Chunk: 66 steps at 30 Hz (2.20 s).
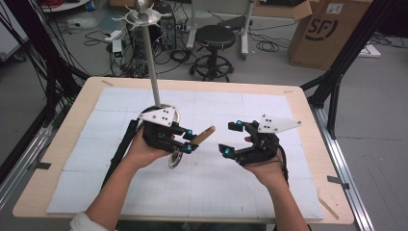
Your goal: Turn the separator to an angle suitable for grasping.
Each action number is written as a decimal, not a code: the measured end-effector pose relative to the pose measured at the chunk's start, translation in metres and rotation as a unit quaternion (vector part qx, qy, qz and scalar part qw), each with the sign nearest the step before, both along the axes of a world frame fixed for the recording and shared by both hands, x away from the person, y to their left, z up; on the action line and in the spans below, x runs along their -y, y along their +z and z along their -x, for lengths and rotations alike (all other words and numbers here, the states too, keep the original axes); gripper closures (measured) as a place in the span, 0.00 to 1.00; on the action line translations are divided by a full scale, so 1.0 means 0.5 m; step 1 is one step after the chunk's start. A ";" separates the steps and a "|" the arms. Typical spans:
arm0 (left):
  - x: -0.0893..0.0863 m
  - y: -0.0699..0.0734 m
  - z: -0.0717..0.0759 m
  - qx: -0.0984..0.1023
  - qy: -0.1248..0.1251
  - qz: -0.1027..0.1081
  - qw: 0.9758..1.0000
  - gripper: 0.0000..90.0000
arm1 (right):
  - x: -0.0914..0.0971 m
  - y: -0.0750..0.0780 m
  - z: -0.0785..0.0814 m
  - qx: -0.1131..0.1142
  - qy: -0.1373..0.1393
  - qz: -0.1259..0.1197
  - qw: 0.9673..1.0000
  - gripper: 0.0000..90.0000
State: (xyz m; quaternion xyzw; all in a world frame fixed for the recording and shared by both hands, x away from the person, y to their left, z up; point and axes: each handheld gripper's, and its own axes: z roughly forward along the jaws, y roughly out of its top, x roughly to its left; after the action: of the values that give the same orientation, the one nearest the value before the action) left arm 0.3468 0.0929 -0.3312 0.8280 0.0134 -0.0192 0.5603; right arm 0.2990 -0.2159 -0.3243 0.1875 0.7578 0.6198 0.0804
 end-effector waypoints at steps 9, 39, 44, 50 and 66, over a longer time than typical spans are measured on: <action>0.006 0.000 0.004 0.002 -0.008 0.023 1.000 0.75 | -0.025 -0.001 -0.008 -0.007 0.035 -0.012 0.999 0.29; 0.018 -0.001 0.010 0.005 -0.025 0.051 0.998 0.75 | -0.078 -0.005 -0.029 -0.010 0.096 -0.040 0.995 0.73; 0.018 -0.002 0.009 0.003 -0.025 0.046 0.999 0.75 | -0.079 -0.005 -0.027 -0.009 0.094 -0.037 0.995 0.75; 0.017 -0.005 0.007 -0.004 -0.026 0.052 0.998 0.75 | -0.081 -0.004 -0.024 0.003 0.089 -0.033 0.995 0.75; -0.045 -0.007 0.008 -0.013 0.027 0.046 0.998 0.55 | -0.077 0.024 -0.036 0.021 0.061 -0.025 0.998 0.75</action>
State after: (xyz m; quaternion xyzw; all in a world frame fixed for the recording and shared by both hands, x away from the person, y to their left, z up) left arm 0.3428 0.1156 -0.3345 0.8002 0.0420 -0.0151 0.5981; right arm 0.3170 -0.1775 -0.3121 0.1294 0.7501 0.6463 0.0538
